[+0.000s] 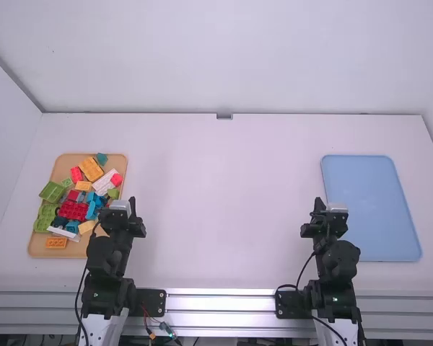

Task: Assemble lego blocks to make yellow taxi

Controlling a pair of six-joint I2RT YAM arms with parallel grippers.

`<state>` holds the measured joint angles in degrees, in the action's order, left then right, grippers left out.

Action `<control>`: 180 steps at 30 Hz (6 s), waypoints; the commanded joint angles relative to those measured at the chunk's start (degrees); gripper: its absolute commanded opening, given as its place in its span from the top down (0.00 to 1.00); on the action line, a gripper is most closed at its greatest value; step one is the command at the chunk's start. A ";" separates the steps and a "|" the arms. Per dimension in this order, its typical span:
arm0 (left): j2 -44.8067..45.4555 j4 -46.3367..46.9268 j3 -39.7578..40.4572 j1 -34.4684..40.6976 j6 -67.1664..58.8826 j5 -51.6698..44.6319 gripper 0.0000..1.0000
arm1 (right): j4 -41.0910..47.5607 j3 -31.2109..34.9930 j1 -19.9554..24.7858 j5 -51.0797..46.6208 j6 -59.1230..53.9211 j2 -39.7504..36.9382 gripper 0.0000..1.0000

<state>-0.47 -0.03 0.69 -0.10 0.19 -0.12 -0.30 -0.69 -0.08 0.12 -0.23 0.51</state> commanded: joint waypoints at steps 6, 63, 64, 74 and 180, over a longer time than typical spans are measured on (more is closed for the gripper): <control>-0.37 -0.05 0.29 -0.02 -0.01 0.09 0.99 | 0.03 -0.34 -0.02 0.03 0.00 0.38 0.99; -110.54 51.43 98.11 -27.95 12.20 -1.74 0.10 | 1.65 -45.37 -5.93 10.58 -9.38 60.21 0.10; -112.52 51.99 99.17 -28.52 12.19 -1.82 0.09 | 1.63 -45.85 -6.44 10.39 -9.48 60.83 0.09; -128.96 54.39 107.47 -31.64 12.77 -1.89 0.02 | 1.59 -49.52 -12.99 2.06 -10.25 65.70 0.03; -115.38 55.52 101.79 -16.79 -13.20 -9.57 0.94 | -0.59 -49.83 -20.79 -6.19 -12.07 66.12 0.01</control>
<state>-118.34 54.04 101.38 -22.50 0.80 -3.22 -0.67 -48.69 -20.10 -5.96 -12.23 66.22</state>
